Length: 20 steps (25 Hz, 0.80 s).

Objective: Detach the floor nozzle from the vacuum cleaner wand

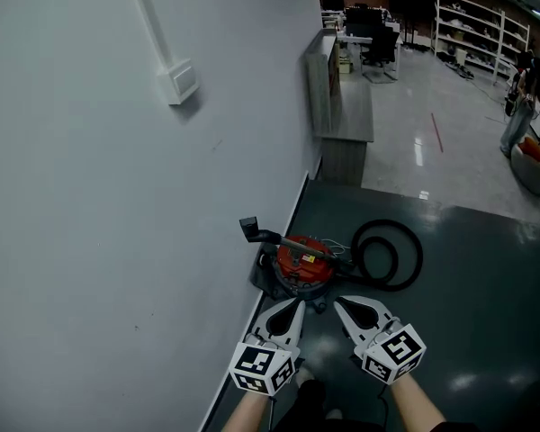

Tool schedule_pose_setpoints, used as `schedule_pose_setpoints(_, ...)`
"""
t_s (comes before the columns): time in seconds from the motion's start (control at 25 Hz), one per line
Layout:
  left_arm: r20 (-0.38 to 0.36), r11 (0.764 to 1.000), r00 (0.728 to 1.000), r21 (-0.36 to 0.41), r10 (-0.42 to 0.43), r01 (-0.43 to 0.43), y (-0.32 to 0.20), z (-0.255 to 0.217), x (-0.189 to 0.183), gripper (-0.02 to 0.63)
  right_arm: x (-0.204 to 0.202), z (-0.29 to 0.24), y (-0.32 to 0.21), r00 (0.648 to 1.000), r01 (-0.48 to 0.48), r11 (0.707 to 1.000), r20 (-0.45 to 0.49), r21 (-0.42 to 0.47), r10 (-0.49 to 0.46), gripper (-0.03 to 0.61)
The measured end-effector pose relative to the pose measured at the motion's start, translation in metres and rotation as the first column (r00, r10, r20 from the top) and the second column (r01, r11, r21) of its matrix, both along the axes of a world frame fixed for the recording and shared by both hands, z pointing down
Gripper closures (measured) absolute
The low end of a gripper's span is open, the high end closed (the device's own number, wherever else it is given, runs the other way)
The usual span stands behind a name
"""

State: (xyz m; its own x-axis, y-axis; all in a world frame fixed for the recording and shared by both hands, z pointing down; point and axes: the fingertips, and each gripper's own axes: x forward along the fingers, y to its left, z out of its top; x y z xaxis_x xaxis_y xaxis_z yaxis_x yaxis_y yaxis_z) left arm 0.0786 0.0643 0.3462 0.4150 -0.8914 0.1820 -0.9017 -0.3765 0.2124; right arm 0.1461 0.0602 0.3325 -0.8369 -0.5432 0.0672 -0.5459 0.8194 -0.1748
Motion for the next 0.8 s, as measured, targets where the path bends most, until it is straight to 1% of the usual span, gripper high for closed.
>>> schedule_pose_setpoints(0.24,-0.025,0.999,0.999,-0.041,-0.02,0.019,-0.027,0.014,-0.038,0.609,-0.038,0.012,-0.032,0.998,0.03,0.999,-0.053,-0.017,-0.031,0.56)
schedule_pose_setpoints(0.4,-0.037,0.999,0.999,-0.052,-0.015,0.013,-0.038,0.018,-0.055,0.609,-0.057,0.015,-0.047,0.996,0.035,0.999,-0.076,-0.014,-0.036,0.56)
schedule_pose_setpoints(0.56,-0.043,0.998,0.999,-0.06,-0.013,0.01,-0.046,0.023,-0.066,0.609,-0.069,0.018,-0.055,0.996,0.035,0.999,-0.086,-0.018,-0.036,0.56)
schedule_pose_setpoints(0.8,-0.057,0.997,0.998,-0.082,-0.017,0.012,-0.054,0.034,-0.071,0.609,-0.079,0.027,-0.064,0.993,0.049,0.998,-0.103,-0.024,-0.052,0.56)
